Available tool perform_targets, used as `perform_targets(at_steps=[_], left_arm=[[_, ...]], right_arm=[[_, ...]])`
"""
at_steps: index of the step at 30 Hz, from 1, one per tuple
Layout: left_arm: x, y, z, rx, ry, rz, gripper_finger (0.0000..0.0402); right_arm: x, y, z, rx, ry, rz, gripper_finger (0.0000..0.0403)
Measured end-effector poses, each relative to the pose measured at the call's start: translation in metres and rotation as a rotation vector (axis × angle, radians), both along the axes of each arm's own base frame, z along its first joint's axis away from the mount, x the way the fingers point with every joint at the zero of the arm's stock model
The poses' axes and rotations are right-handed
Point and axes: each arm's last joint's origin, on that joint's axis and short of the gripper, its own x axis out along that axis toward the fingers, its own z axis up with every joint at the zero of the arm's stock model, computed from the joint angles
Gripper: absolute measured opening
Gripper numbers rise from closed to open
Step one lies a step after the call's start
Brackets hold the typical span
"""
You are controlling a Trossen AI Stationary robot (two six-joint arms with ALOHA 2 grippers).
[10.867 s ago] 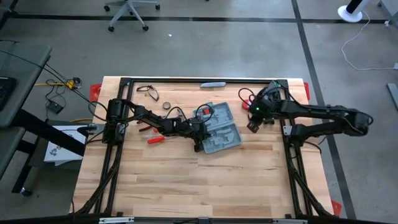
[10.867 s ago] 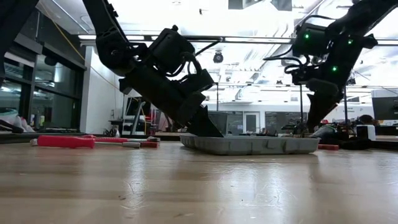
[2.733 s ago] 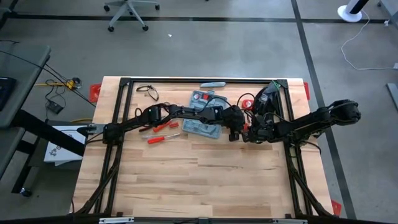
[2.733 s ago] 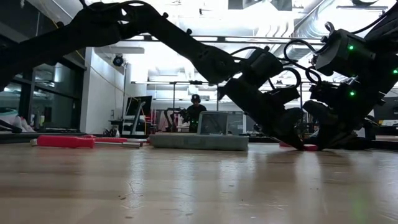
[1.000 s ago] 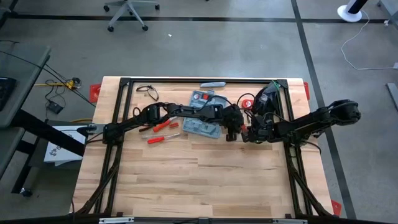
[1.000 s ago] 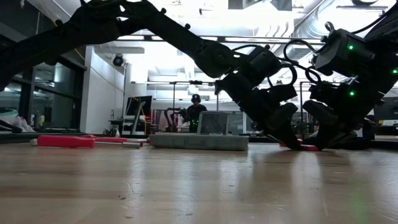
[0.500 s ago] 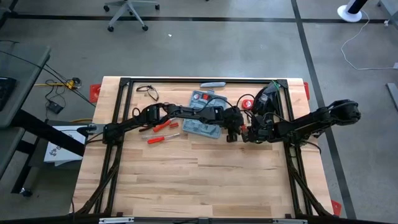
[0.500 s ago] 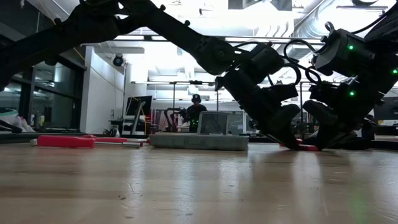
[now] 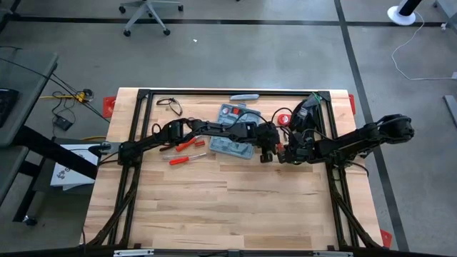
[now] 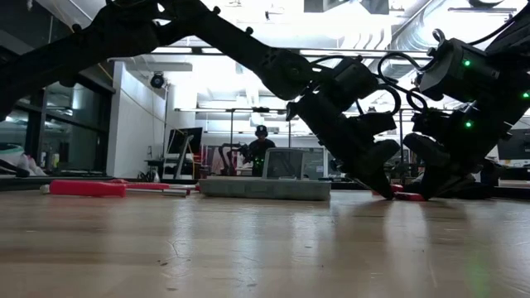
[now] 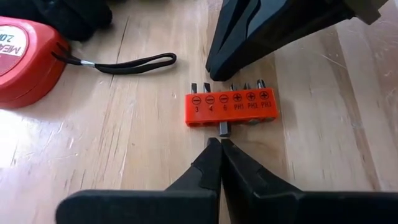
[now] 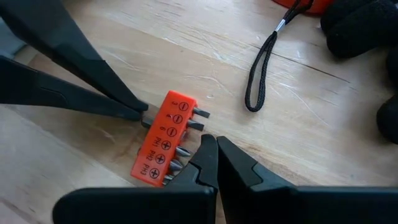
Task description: Prefit tool cases
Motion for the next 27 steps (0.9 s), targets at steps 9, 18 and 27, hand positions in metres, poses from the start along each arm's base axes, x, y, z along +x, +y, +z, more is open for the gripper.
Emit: perform_targets(at_steps=[9, 18, 27], left_arm=[[0.0037, -0.0008, -0.0041, -0.017, -0.040, 0.002, 0.0000], [0.0070, -0.0012, -0.0059, -0.036, -0.082, 0.001, 0.0000], [0.0082, -0.0014, -0.0057, -0.068, -0.103, -0.012, 0.0000]], right_arm=[[0.0009, 0.0001, 0.0002, 0.002, -0.012, 0.000, 0.0000], [0.0024, 0.0003, 0.0008, 0.006, -0.029, 0.001, 0.0000], [0.0030, 0.0004, 0.0010, 0.008, -0.037, 0.002, 0.0000]])
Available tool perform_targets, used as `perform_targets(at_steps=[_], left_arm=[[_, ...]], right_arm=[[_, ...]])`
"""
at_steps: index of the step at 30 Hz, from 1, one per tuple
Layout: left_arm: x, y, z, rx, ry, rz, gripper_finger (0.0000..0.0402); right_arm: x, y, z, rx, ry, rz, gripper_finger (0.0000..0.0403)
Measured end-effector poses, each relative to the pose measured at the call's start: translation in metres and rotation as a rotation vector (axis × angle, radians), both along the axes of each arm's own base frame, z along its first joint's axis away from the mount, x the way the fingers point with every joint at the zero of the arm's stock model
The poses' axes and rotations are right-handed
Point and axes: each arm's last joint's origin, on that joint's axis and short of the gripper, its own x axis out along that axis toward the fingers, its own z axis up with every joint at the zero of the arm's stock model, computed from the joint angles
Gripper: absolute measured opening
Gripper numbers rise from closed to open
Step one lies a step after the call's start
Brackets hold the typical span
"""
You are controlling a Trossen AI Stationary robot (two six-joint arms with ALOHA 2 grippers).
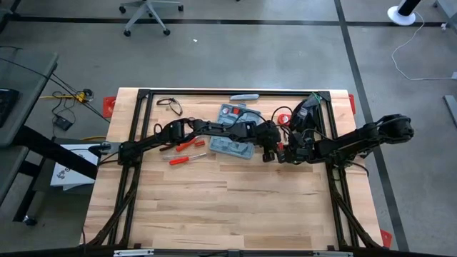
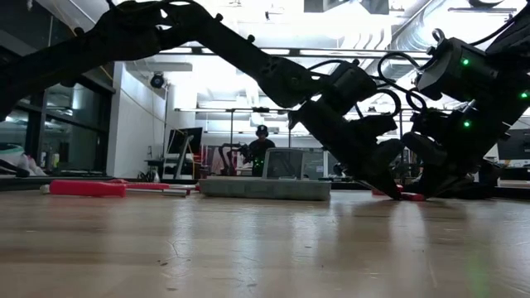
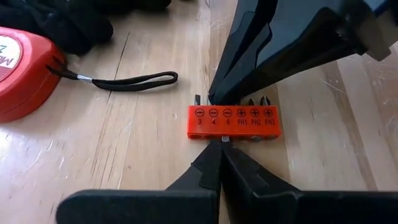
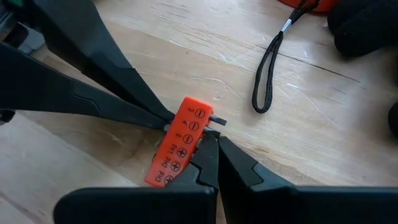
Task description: Prefit tool cases
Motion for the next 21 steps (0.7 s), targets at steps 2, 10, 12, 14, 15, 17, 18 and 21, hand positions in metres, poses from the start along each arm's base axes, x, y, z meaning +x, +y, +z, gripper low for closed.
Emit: perform_targets(at_steps=[2, 10, 12, 14, 15, 17, 18, 21], left_arm=[[0.0005, -0.0001, 0.0002, -0.005, -0.009, -0.003, 0.0000], [0.0012, -0.0004, 0.0007, -0.017, -0.020, -0.008, 0.0000], [0.0013, -0.0004, 0.0008, -0.026, -0.022, -0.015, 0.0000], [0.0013, -0.0004, 0.0009, -0.033, -0.024, -0.015, 0.0000], [0.0014, -0.0005, 0.0008, -0.036, -0.026, -0.018, 0.0000], [0.0013, -0.0007, 0.0008, -0.039, -0.024, -0.022, 0.0000], [0.0010, -0.0006, 0.0004, -0.030, -0.017, -0.015, 0.0000], [0.0003, -0.0014, 0.0001, 0.016, 0.004, 0.005, 0.0000]], right_arm=[[0.0003, 0.0000, 0.0001, -0.003, 0.001, 0.007, 0.0000], [0.0007, 0.0001, 0.0003, -0.004, -0.002, 0.013, 0.0000], [0.0008, 0.0001, 0.0003, -0.005, -0.002, 0.013, 0.0000], [0.0008, 0.0001, 0.0003, -0.005, -0.002, 0.013, 0.0000], [0.0008, 0.0001, 0.0003, -0.005, -0.003, 0.013, 0.0000], [0.0007, 0.0000, 0.0003, -0.009, -0.001, 0.012, 0.0000], [0.0003, 0.0000, 0.0002, -0.010, 0.000, 0.007, 0.0000], [-0.0006, -0.0001, 0.0007, -0.007, -0.001, -0.014, 0.0000]])
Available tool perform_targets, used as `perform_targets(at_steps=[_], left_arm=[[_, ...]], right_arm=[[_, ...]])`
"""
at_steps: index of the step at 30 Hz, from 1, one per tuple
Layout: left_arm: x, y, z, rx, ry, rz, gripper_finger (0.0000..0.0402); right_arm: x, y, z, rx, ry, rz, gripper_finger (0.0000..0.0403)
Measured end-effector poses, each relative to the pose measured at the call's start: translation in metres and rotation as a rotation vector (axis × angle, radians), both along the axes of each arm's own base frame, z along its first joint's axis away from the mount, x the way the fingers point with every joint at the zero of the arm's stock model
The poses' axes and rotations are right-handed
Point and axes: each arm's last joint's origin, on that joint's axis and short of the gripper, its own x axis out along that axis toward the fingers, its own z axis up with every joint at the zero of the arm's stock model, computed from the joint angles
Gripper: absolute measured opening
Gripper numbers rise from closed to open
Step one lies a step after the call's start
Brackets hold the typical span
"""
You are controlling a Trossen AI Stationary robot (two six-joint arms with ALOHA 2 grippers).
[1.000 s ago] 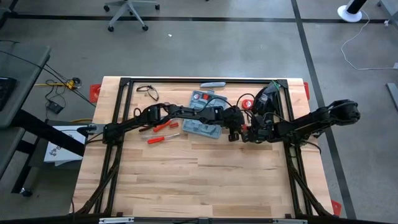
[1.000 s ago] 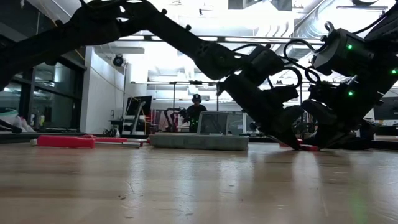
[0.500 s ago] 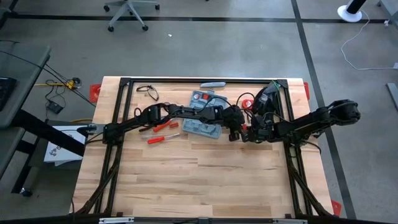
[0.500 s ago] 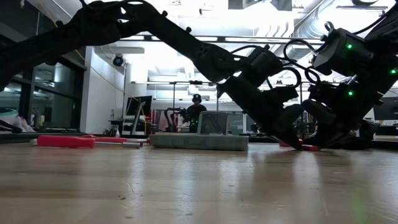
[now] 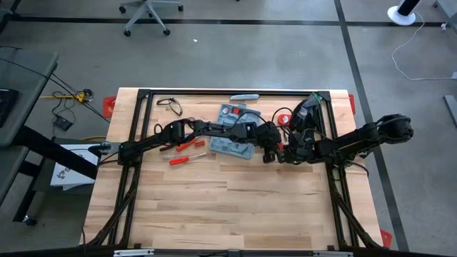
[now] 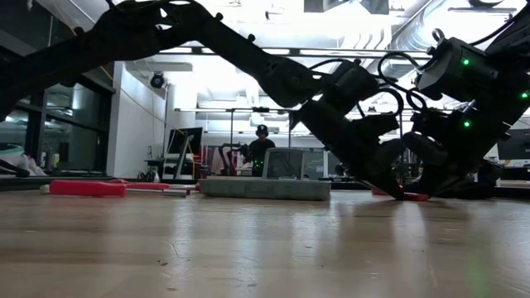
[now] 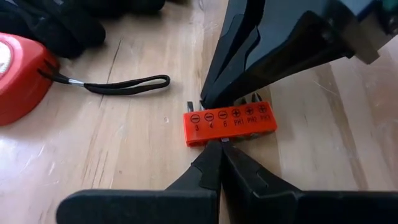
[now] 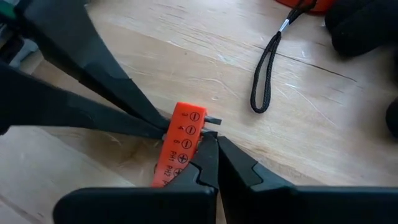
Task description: Prefit tool cases
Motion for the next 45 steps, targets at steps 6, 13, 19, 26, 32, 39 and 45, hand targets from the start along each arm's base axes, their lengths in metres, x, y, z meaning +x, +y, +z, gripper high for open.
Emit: perform_targets(at_steps=[6, 13, 19, 26, 32, 39, 45], left_arm=[[-0.001, 0.000, -0.001, 0.002, 0.021, 0.002, 0.0000], [-0.004, 0.000, 0.008, 0.019, 0.039, -0.009, 0.0000], [-0.011, 0.000, 0.022, 0.068, 0.093, -0.026, 0.0000], [-0.030, 0.001, 0.049, 0.191, 0.253, -0.057, 0.0000], [-0.045, 0.008, 0.075, 0.245, 0.327, -0.101, 0.0000], [-0.067, 0.045, 0.076, 0.223, 0.475, -0.077, 0.0000], [-0.089, 0.086, 0.075, 0.188, 0.578, -0.032, 0.0000]], right_arm=[[-0.006, -0.001, 0.008, -0.002, -0.002, 0.003, 0.0000], [-0.016, -0.003, 0.024, -0.055, -0.047, -0.021, 0.0000], [-0.017, -0.004, 0.034, -0.089, -0.092, 0.017, 0.0000], [-0.009, -0.002, 0.041, -0.106, -0.166, 0.097, 0.0000], [0.000, -0.001, 0.049, -0.128, -0.255, 0.160, 0.0000], [0.005, 0.005, 0.045, -0.125, -0.248, 0.209, 0.0000], [0.014, 0.012, 0.033, -0.122, -0.223, 0.236, 0.0000]])
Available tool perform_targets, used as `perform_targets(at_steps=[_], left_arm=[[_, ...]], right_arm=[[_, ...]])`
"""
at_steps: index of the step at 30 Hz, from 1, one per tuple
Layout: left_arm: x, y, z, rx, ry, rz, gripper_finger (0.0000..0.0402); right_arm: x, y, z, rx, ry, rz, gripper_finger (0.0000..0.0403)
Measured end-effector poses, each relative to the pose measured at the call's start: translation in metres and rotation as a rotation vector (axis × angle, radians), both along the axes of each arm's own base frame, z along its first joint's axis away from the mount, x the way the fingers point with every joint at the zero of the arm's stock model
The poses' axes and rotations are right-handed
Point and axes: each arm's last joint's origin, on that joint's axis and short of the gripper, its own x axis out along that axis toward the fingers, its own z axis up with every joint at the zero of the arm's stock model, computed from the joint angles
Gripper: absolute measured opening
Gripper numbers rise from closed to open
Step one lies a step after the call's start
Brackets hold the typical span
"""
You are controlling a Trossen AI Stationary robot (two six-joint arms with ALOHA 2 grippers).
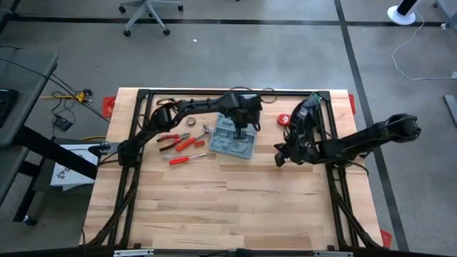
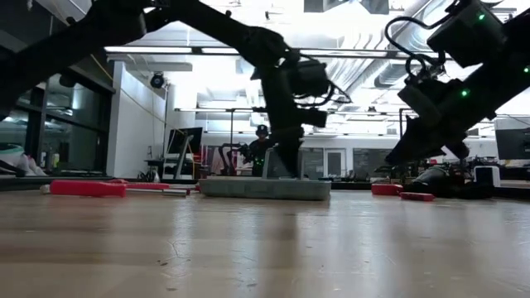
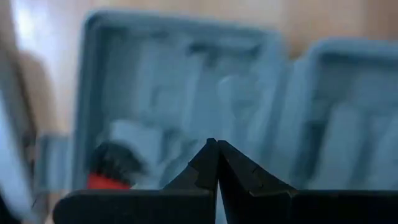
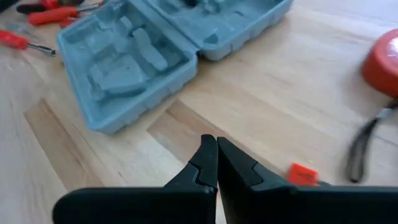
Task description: Prefit tool cases
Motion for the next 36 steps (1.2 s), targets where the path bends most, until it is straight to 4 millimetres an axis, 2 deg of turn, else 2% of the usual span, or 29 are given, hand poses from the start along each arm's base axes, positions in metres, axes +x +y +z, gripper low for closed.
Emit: perform_targets(at_steps=[6, 10, 13, 16, 21, 24, 28, 31, 36], left_arm=[[-0.026, 0.035, 0.005, -0.030, 0.089, 0.062, 0.0000], [-0.046, 0.054, -0.004, -0.064, 0.159, 0.105, 0.0000], [-0.061, 0.058, -0.012, -0.086, 0.184, 0.109, 0.0000], [-0.073, 0.047, -0.012, -0.118, 0.137, 0.084, 0.0000], [-0.105, 0.022, 0.007, -0.124, -0.020, 0.090, 0.0000], [-0.120, 0.011, 0.007, -0.048, -0.116, 0.132, 0.0000], [-0.126, 0.005, -0.004, 0.092, -0.237, 0.183, 0.0000], [-0.124, 0.002, -0.022, 0.120, -0.284, 0.174, 0.0000], [-0.121, -0.002, -0.044, 0.129, -0.228, 0.181, 0.0000]], right_arm=[[0.012, 0.003, -0.014, 0.013, 0.001, 0.019, 0.0000], [0.017, 0.004, -0.023, 0.030, 0.014, 0.038, 0.0000], [0.019, 0.005, -0.027, 0.035, 0.021, 0.052, 0.0000], [0.021, 0.005, -0.028, 0.031, 0.015, 0.079, 0.0000], [0.024, 0.006, -0.024, 0.014, -0.019, 0.099, 0.0000], [0.028, 0.004, -0.021, -0.007, -0.053, 0.111, 0.0000], [0.033, 0.000, -0.014, -0.023, -0.122, 0.115, 0.0000], [0.036, -0.003, -0.011, -0.007, -0.168, 0.137, 0.0000], [0.037, -0.003, -0.009, 0.005, -0.185, 0.145, 0.0000]])
